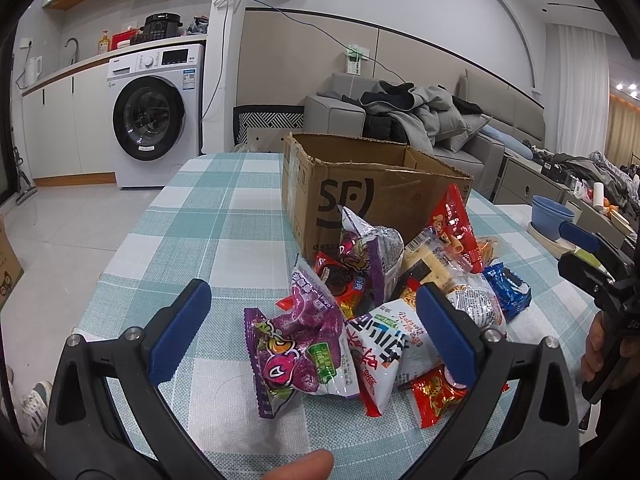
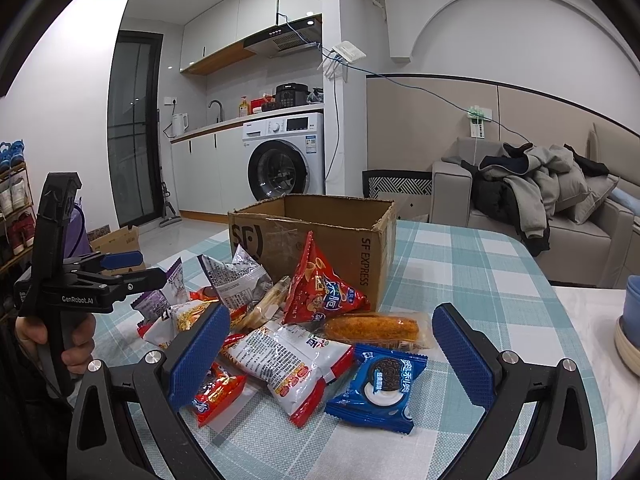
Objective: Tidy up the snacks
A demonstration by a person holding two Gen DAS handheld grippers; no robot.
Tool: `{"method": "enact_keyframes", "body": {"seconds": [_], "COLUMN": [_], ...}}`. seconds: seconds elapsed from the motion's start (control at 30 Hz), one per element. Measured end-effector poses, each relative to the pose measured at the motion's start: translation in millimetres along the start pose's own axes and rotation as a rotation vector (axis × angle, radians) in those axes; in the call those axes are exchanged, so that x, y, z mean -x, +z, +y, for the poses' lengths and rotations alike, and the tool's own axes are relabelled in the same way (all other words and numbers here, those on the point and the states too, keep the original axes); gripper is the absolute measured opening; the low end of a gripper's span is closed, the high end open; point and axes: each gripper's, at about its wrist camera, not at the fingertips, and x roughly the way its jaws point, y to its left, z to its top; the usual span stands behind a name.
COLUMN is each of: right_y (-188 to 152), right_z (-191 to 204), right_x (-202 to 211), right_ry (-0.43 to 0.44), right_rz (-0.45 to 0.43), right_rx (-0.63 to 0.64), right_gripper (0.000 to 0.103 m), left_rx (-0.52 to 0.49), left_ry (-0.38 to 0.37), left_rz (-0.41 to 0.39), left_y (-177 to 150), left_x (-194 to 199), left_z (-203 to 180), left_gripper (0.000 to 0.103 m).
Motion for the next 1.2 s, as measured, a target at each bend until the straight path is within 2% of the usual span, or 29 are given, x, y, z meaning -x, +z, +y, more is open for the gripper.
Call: {"method": "enact_keyframes", "body": {"seconds": [0.57,0.83,1.07,1.2], "right_y": [0.0,0.2,-2.4,-5.7], "right_z": [-6.2,-18.3,-30.1,-29.7], "right_x": [-4.4,-13.2,-24.1,-37.6], "right_ry": [-0.015,-0.069,-0.127,-0.167], "right_rz": [0.021,0.064,0.138,0.228], "right_rx": [-0.03,-0.094,-0.14,-0.126], "right_gripper": [0.103,0.103,0.103,0.103], "left_rx": [0.013,0.028,0.046,0.045], "left_ry": [0.02,0.039,0.041,0.057], "left_rz": [0.006,0.075,0.139,0.155], "left_y": [-0.2,-0.3,1.4,1.7], "left_x": [-0.8,-10.6,-19.1,-21.8], "left_z": [3.5,9.0,17.5,21.0], "left_gripper": [0.102,0.102,0.102,0.102]}}
